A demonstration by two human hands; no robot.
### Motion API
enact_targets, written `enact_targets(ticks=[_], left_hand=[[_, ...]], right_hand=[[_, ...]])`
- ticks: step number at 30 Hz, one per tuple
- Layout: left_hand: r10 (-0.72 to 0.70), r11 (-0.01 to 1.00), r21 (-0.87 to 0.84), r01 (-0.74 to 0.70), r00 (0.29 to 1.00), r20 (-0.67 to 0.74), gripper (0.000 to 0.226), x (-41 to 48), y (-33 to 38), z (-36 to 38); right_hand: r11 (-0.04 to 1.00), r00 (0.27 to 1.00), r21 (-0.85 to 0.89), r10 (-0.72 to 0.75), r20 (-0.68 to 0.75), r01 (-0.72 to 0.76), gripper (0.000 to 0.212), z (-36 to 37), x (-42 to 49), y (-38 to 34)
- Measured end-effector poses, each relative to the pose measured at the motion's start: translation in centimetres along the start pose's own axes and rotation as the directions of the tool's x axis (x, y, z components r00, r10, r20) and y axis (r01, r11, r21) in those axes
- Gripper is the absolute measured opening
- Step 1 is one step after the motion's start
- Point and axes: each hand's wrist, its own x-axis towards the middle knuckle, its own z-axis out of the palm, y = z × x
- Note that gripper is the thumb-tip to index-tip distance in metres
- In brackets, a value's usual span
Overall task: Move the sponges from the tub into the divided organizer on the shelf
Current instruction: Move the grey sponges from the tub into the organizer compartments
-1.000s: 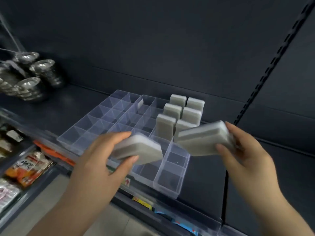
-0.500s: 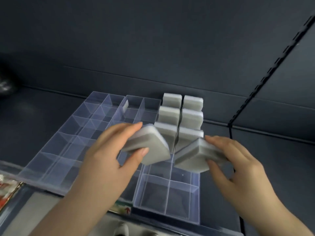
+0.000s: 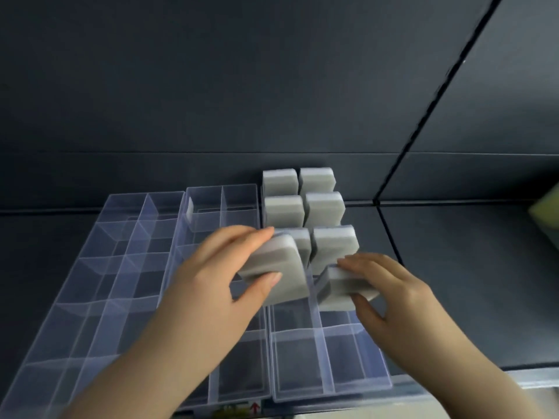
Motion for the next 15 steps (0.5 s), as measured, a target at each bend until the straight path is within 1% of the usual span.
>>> enact_targets(ticks=[5,8,12,15], left_hand=[[-0.003,1.000,-0.028,0.005,0.999,0.048,0.047,0.0,-0.2,0.6],[0.018,1.000,-0.001,-0.018,0.998,0.063,0.045,0.0,0.0,0.9],[0.029,1.000,0.008,-0.030,0.999,0.046,0.044,0.0,0.4,1.4],[0.038,0.999,0.012,-0.038,0.999,0.000,0.041,-0.2,0.6,1.8]], right_hand=[[1.000,0.999,0.014,0.028,0.028,-0.028,0.050,0.6,0.0,0.6],[0.999,0.998,0.017,0.038,0.040,-0.039,0.050,0.9,0.0,0.7],[0.999,0.999,0.011,0.037,0.037,-0.037,0.048,1.2,0.1,1.0],[0.999,0.998,0.028,0.039,0.059,-0.041,0.045,1.0,0.4,1.2]])
